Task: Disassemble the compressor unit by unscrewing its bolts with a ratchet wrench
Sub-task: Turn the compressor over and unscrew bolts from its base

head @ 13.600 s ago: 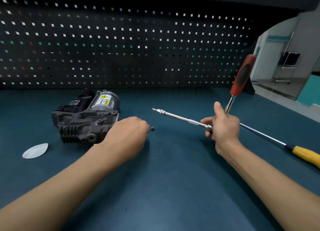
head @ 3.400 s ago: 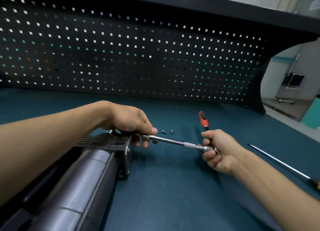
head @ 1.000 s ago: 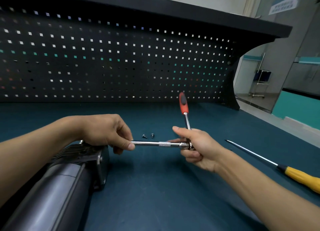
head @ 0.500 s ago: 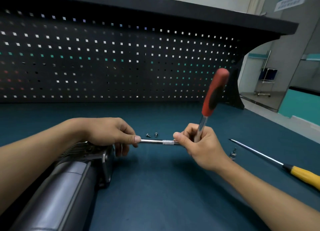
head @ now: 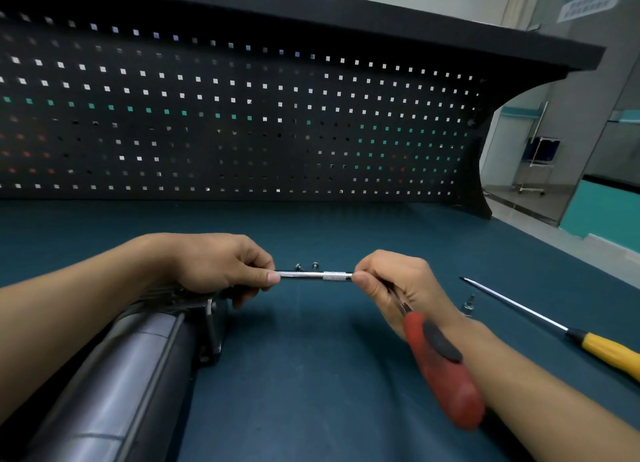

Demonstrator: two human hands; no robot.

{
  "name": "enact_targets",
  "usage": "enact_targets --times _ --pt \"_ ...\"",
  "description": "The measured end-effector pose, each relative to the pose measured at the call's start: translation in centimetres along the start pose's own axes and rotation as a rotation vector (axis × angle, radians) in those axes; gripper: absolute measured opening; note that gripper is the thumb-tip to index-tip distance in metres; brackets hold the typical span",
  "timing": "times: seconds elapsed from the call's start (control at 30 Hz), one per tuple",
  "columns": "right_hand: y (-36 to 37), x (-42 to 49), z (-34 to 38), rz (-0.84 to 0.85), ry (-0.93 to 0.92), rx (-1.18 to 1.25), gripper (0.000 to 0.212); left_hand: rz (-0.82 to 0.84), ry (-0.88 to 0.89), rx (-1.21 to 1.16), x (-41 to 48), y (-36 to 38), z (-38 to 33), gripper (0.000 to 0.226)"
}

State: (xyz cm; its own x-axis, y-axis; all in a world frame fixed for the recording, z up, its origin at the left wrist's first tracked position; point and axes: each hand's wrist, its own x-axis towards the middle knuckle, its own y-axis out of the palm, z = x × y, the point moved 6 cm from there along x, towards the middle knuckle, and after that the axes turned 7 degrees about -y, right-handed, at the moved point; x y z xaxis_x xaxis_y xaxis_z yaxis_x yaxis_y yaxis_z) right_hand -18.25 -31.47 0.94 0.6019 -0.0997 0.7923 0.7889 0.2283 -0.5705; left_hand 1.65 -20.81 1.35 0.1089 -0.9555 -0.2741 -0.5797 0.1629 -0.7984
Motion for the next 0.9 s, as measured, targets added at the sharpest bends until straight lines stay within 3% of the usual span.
enact_targets --times 0.1,0.2,0.43,0.53,0.73,0.9 --pt "0.5 -0.5 -0.6 0.003 0.104 0.037 0.059 -0.019 -0.021 0.057 0.1 0.0 0.4 0.029" --pt "1.3 -1.2 -2.0 -0.041 0.363 0.261 0.074 -0.032 -0.038 0.103 0.3 -0.1 0.6 0.029" --pt "2.6 -1.4 -4.0 -0.144 0.859 0.489 0.071 -0.031 -0.054 0.154 0.3 -0.2 0.6 0.029" --pt "2.9 -1.9 -4.5 -0.189 1.055 0.585 0.055 -0.029 -0.058 0.167 0.4 -0.1 0.5 0.030" --pt "4.1 -2.6 -4.6 -0.130 1.369 0.864 0.041 -0.023 -0.075 0.182 0.5 -0.2 0.5 0.029" --pt "4.8 -3.0 -4.4 -0.007 1.465 1.096 0.038 -0.024 -0.076 0.200 0.6 -0.2 0.7 0.029"
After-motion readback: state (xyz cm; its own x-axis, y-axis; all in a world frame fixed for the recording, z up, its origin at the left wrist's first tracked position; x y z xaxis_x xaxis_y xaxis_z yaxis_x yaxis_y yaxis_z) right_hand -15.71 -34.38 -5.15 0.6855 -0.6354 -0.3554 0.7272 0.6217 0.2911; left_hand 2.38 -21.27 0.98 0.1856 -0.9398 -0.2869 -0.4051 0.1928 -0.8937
